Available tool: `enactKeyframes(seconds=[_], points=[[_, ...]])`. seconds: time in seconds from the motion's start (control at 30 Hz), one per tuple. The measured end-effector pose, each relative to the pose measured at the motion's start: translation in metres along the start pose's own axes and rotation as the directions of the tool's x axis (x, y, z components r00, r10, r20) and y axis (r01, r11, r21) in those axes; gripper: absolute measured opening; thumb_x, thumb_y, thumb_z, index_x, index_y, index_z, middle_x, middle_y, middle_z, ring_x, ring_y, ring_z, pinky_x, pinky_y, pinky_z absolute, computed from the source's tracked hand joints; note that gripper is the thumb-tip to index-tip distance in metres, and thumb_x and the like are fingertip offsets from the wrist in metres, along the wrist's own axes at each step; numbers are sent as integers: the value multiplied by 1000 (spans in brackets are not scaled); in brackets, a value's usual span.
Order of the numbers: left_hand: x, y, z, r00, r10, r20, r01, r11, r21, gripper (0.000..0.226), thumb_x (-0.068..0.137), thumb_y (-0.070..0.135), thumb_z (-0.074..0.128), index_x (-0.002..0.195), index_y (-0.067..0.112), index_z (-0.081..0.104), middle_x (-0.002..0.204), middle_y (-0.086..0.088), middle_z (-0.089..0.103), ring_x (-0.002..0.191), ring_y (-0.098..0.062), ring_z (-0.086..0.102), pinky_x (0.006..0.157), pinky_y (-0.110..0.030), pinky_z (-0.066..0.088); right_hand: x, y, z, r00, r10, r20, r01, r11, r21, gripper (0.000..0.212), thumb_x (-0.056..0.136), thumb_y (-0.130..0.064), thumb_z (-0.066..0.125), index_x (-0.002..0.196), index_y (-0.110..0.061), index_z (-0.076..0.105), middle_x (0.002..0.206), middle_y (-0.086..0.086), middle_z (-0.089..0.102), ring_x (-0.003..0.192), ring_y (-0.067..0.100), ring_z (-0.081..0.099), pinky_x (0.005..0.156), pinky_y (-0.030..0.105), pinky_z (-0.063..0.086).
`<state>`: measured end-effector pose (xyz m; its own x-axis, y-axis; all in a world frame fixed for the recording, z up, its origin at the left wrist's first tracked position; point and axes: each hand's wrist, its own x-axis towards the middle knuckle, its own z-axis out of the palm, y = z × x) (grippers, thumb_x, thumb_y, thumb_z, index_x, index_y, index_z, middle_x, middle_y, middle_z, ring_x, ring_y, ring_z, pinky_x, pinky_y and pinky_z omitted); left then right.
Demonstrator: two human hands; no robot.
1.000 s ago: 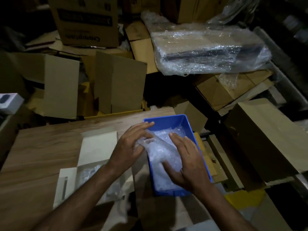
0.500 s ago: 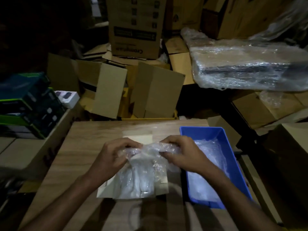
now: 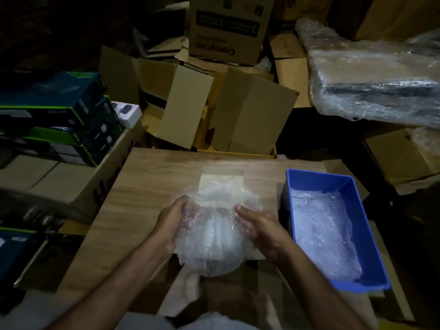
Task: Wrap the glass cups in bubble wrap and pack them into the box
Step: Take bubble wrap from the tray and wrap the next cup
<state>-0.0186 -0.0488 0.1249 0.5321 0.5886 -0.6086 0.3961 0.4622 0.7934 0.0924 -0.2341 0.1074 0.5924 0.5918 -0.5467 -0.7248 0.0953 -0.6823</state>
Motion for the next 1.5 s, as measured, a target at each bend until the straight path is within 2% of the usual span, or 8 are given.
enactKeyframes(seconds=[0.17,0.27,0.43,0.53,1.03,1.17,1.4,1.5], points=[[21,-18,-29,984,-176,41,178,983,-40,52,93,44,53,122,4,69,110,-22,72,93,-37,69,89,-47,54,4,11,-4,962,-112,-247,65,980,-190,86,85,-13,80,153,-19,29,109,9,70,84,16,74,63,21,59],[23,-32,-32,986,-157,63,160,986,-47,49,96,41,52,122,5,70,122,-22,70,110,-39,67,106,-52,47,2,17,-12,962,-241,-126,181,915,-362,87,82,-12,83,150,-37,35,124,-17,56,100,5,66,76,20,59],[14,-25,-37,982,188,-33,-186,981,46,36,98,11,63,132,5,53,106,-18,73,94,-34,68,74,-39,56,4,17,-18,928,-372,1,305,759,-575,36,85,4,76,118,-9,73,116,8,73,101,9,70,76,11,53],[9,-17,-50,955,280,98,-288,954,80,59,99,4,59,145,37,39,101,-3,76,92,-18,73,69,-28,60,3,14,-20,920,-393,1,292,682,-670,45,76,-4,86,118,-12,73,101,-5,74,78,-9,67,72,12,55],[34,-7,-70,956,101,274,-131,987,92,51,104,1,42,142,33,56,125,-21,68,102,-34,66,95,-52,53,7,2,-26,858,-510,62,292,385,-875,49,74,-19,90,120,-20,75,113,-7,75,95,1,68,93,31,59],[30,-1,-76,891,56,450,-117,987,108,39,94,21,68,133,21,66,134,-20,64,128,-38,57,109,-52,46,7,-3,-29,853,-519,56,273,353,-895,36,77,-24,88,112,-20,78,102,-10,77,88,-2,71,81,21,59],[33,6,-58,814,397,425,-580,498,645,30,78,52,79,88,24,77,90,0,75,84,-16,71,76,-45,60,7,-25,-31,856,-469,217,325,164,-931,11,83,-24,82,79,-15,76,74,-9,57,86,6,53,83,27,44],[34,15,-60,796,353,491,-603,522,603,33,77,53,79,94,24,77,117,5,65,108,-5,62,92,-38,56,3,-36,-35,936,-294,195,312,429,-848,21,92,-30,73,82,-13,68,75,-2,64,77,10,60,73,30,48]])
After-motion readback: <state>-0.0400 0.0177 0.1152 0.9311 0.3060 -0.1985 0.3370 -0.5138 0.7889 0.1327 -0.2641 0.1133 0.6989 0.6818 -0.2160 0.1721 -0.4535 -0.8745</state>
